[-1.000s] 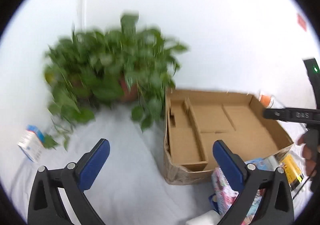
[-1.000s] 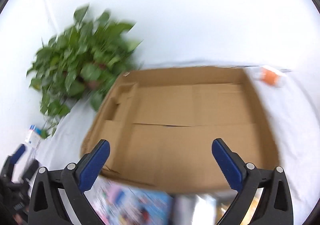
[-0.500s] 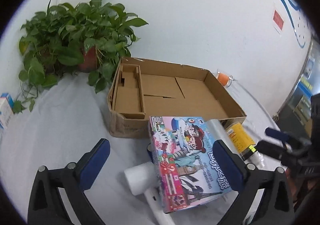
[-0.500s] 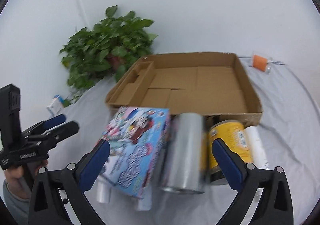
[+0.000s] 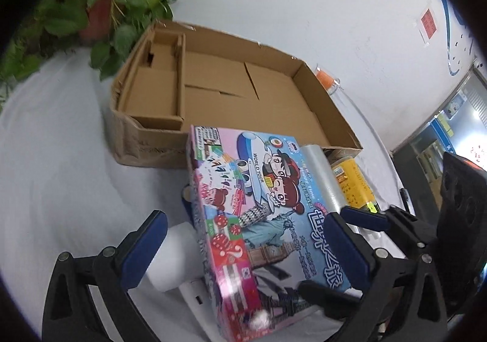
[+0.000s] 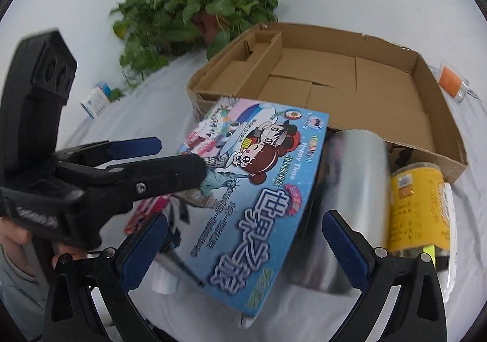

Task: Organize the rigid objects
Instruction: 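Grasp the pink-and-blue game box with the left gripper and lift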

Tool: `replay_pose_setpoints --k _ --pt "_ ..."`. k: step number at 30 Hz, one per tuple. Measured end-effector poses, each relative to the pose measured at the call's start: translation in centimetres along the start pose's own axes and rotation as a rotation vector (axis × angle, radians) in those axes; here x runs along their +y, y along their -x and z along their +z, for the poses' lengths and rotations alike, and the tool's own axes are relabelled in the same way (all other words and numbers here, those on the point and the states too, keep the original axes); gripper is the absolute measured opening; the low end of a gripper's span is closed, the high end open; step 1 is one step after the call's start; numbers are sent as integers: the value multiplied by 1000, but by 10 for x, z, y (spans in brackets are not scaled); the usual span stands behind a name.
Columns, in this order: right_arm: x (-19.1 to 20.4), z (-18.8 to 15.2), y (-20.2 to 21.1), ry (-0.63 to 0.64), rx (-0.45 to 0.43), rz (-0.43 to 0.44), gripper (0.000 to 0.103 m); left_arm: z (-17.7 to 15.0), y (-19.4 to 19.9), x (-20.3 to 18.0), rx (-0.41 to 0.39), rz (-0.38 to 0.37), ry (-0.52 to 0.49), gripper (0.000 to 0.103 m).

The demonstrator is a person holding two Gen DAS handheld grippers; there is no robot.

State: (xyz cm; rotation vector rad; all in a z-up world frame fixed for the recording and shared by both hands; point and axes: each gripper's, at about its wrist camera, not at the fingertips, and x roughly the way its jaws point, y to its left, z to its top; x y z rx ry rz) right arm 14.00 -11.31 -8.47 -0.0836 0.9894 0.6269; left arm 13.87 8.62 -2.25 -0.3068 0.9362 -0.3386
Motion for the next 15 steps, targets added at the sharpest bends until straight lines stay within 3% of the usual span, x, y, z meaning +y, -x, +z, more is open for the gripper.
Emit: replay_pose_setpoints --k 4,7,11,15 --pt "3 11 -23 -14 61 5 103 4 -25 -1 79 -54 -21 91" --pt "7 10 -23 -22 44 -23 102 3 -34 -2 95 2 -36 82" --pt "15 9 -16 0 -17 -74 100 0 -23 -6 57 33 -21 76" --pt "19 14 5 1 -107 -95 99 5 0 -27 -57 105 -81 76"
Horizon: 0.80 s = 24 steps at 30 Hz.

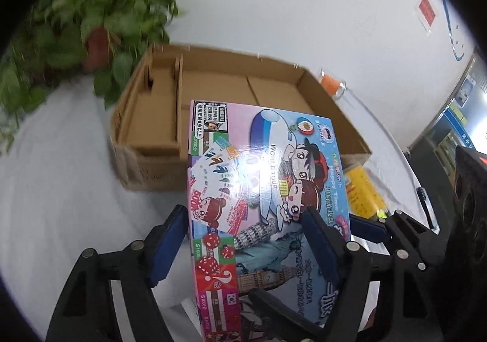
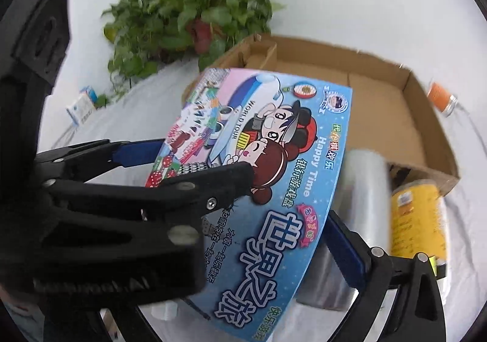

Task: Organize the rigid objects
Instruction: 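Grasp the pink-and-blue game box with the left gripper and lift, then lower the game box flat into the cardboard box and open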

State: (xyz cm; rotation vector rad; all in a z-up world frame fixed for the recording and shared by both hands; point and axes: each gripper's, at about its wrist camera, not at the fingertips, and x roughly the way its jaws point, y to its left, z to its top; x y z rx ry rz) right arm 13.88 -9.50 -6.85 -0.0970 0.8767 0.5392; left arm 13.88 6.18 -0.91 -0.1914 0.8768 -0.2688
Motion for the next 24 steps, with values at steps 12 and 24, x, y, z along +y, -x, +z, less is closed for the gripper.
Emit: replay_pose_setpoints --k 12,24 --pt "-47 97 48 -32 -260 -45 95 88 36 -37 -243 25 -154 66" --pt "-118 173 -80 -169 42 95 91 170 -59 1 -71 69 -114 66"
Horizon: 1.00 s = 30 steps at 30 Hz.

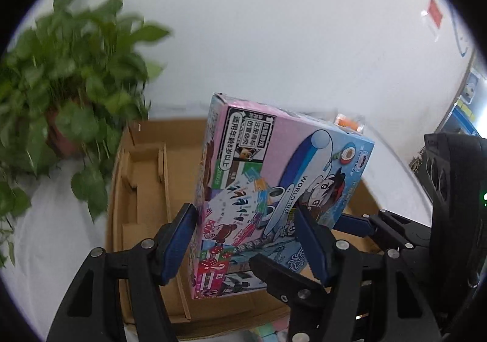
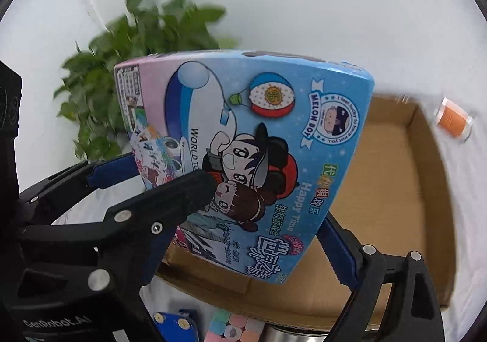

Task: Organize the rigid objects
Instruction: 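Lower the game box flat into the cardboard box and open, then grasp the silver metal can with the left gripper and lift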

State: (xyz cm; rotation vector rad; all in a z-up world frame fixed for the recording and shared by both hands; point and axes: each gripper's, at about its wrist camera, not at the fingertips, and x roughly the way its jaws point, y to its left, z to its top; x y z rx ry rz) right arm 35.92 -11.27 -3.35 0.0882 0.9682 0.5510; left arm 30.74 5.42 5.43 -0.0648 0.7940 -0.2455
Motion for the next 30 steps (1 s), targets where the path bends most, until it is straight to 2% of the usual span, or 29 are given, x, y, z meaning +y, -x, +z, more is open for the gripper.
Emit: replay_pose_setpoints --k 2,3,5,6,8,10,12,14,16,17,18,20,21,22,24,25,26,29,30 --pt "-4 -9 -25 3 92 -1 91 -11 -21 9 83 3 33 66" --pt "-5 -12 -38 11 135 -8 91 -19 -33 15 135 3 56 62" --pt "-6 -15 -61 21 177 -33 91 -34 -54 28 225 6 115 55" --pt "-6 -12 -71 18 195 -37 91 -38 -59 33 297 4 147 54" --pt "-8 -12 -95 -2 269 4 91 -43 -69 45 340 30 175 47" --pt "-8 -14 -111 -18 327 17 91 -45 -67 48 335 40 167 47" --pt "-5 -14 -101 24 291 -5 91 -47 -54 48 296 43 162 47" --pt "4 -15 -75 80 231 -10 90 -52 -30 45 218 55 140 50" --pt "1 -22 -32 93 155 -6 92 -61 2 41 138 73 123 60" --pt "-6 -28 -9 77 118 6 94 -62 14 41 104 85 116 78" --pt "-17 -36 14 56 83 19 96 -69 32 38 60 99 105 90" --pt "-34 -59 55 13 27 30 97 -85 63 34 -42 119 103 91" --pt "-45 -75 72 -11 11 22 97 -93 74 30 -68 118 104 91" --pt "-53 -87 80 -27 14 17 98 -99 80 26 -71 110 105 91" --pt "-67 -122 93 -95 77 70 90 -114 89 20 -64 62 133 91" --pt "-77 -138 95 -126 108 103 82 -120 92 17 -60 29 165 91" --pt "-77 -150 96 -128 122 106 81 -125 87 16 -45 -17 200 91" --pt "-75 -167 87 -85 144 60 75 -138 72 2 74 -151 240 91" --pt "-68 -169 86 -42 131 11 72 -140 70 -1 104 -180 251 91"
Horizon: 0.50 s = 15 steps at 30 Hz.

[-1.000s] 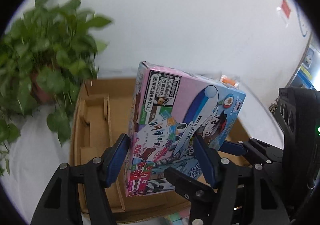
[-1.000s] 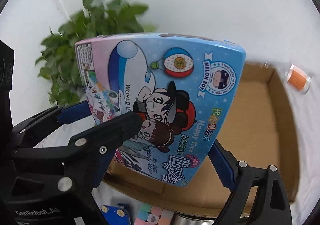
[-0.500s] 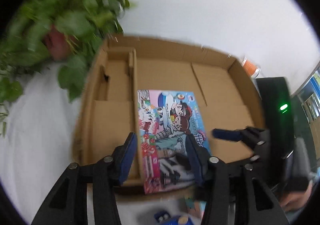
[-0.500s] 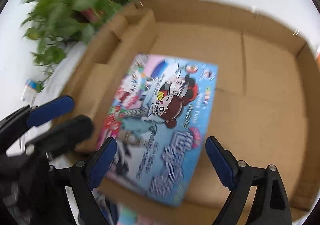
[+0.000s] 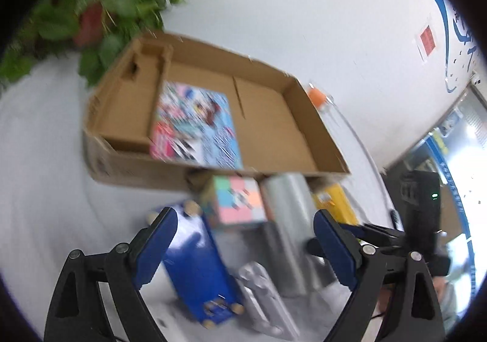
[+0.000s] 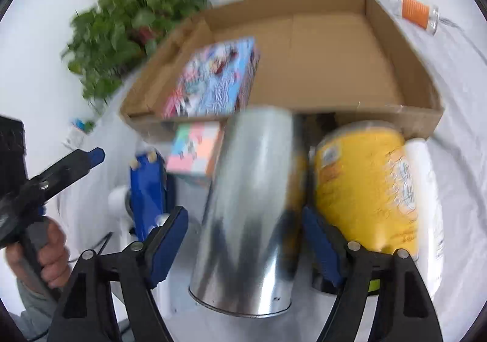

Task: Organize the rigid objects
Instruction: 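Grasp the silver metal can with the left gripper and lift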

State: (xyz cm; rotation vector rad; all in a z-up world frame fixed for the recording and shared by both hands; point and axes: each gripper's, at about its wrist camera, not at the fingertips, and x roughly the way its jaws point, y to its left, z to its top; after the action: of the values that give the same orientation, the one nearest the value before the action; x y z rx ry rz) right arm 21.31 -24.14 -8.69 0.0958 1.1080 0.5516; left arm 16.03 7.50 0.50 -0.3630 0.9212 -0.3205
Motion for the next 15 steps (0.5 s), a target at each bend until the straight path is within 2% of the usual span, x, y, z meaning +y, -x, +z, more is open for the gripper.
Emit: replay_pose_setpoints --k 2,6,10,13,15 --pt "9 -8 -4 31 6 -28 69 -8 -9 -8 63 -68 19 91" --pt "13 -32 1 47 45 25 70 -26 -23 -32 170 -154 45 90" --pt "-3 -56 3 -52 151 187 73 -35 -42 -58 258 -140 -3 90" --pt "-10 -59 -6 -93 160 207 77 -38 -65 -69 338 -140 -7 89" --pt "-8 -60 -14 -92 169 202 81 -40 -77 -72 376 -100 -19 89"
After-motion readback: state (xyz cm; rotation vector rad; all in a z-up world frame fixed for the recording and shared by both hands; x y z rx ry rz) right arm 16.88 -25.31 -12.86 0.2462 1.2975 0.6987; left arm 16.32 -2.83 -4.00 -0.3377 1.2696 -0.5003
